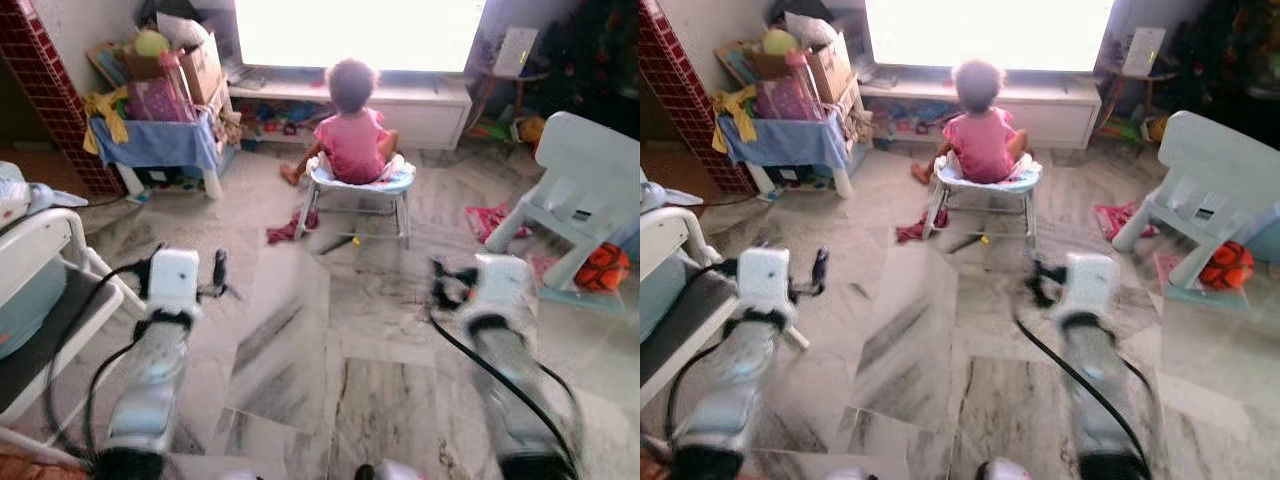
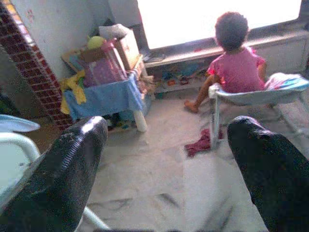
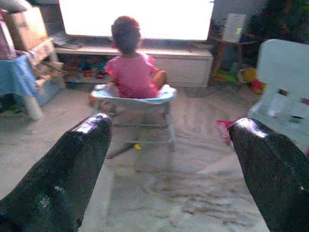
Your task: Restocking fridge
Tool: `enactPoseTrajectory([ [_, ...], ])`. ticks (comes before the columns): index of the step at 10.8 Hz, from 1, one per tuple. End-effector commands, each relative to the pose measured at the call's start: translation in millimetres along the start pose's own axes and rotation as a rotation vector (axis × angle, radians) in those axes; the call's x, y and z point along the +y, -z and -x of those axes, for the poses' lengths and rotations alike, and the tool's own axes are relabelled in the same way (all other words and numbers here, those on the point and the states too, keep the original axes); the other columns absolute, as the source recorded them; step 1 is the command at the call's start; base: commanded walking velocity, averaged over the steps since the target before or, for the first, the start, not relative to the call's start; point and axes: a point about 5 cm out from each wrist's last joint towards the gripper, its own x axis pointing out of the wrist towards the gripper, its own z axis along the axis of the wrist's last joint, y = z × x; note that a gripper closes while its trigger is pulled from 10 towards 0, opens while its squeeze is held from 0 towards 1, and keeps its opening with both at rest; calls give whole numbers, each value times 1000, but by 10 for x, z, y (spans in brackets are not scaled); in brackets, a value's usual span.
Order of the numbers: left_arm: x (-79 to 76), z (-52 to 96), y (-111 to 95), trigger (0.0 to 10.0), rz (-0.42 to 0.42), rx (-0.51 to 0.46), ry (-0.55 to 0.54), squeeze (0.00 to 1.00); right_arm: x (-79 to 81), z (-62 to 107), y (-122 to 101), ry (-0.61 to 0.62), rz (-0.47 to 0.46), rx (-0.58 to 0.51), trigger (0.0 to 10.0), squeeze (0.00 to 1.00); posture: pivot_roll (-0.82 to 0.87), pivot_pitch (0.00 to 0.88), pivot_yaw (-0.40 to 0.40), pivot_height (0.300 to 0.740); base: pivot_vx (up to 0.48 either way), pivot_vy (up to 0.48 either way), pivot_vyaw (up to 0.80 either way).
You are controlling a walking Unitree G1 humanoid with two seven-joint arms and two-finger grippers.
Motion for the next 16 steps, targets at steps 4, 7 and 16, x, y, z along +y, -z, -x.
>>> enactPoseTrajectory([
  [4, -77, 171, 88, 10000, 35, 31, -23, 0, -104, 240, 44, 10, 16, 27, 10000, 0, -15, 0, 37, 740, 0, 0, 0],
  [7, -107, 117, 54, 10000, 75, 36, -11, 0, 4, 164, 3, -29, 4, 35, 10000, 0, -1, 0, 22, 740, 0, 0, -533],
  [16, 1, 16, -10, 10000, 48, 26, -49, 0, 54, -75, -62, -38, 28, 34, 10000, 0, 29, 0, 8, 740, 0, 100, -265],
])
